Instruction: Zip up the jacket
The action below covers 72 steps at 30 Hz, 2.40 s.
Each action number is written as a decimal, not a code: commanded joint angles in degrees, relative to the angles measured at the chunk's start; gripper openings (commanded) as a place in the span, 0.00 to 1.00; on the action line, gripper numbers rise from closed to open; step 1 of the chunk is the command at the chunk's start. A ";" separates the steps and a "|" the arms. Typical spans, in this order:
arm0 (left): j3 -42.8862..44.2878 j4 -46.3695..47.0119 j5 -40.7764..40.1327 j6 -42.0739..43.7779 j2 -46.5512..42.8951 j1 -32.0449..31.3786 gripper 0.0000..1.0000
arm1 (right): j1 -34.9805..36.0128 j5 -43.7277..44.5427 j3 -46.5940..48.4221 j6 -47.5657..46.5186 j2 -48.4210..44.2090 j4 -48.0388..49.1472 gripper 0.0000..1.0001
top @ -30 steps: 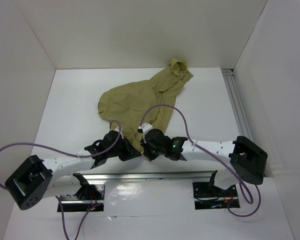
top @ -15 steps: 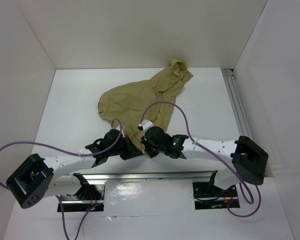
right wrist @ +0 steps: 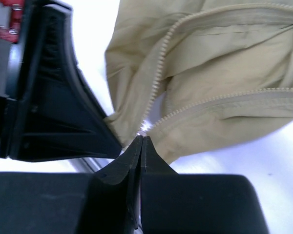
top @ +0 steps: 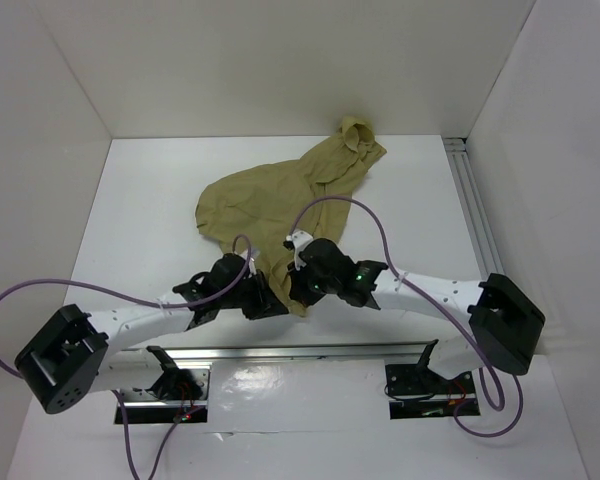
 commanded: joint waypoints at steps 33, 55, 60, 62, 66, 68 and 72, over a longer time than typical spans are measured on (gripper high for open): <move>-2.05 -3.05 8.99 4.76 -2.64 1.48 0.00 | -7.50 -17.01 1.64 -11.75 7.76 0.66 0.22; -2.05 -3.76 10.05 6.97 -2.11 2.01 0.00 | -10.40 -17.54 0.15 -10.62 2.77 1.62 0.64; -2.66 -4.99 10.05 8.11 -3.25 3.67 0.00 | -10.40 -24.47 0.15 -12.02 2.75 1.09 0.62; -2.66 -5.52 10.05 8.64 -3.25 3.68 0.00 | -10.40 -27.20 0.84 -13.60 4.16 0.04 0.64; -2.66 -6.04 10.05 9.16 -3.78 4.30 0.00 | -10.40 -35.98 2.26 -15.62 8.90 -2.24 0.76; -2.66 -6.04 10.05 9.16 -3.78 4.30 0.00 | -10.40 -36.62 2.78 -15.63 9.44 -2.25 0.77; -2.66 -5.52 10.58 9.16 -3.78 4.30 0.00 | -10.40 -35.66 2.78 -14.40 10.59 -0.76 0.77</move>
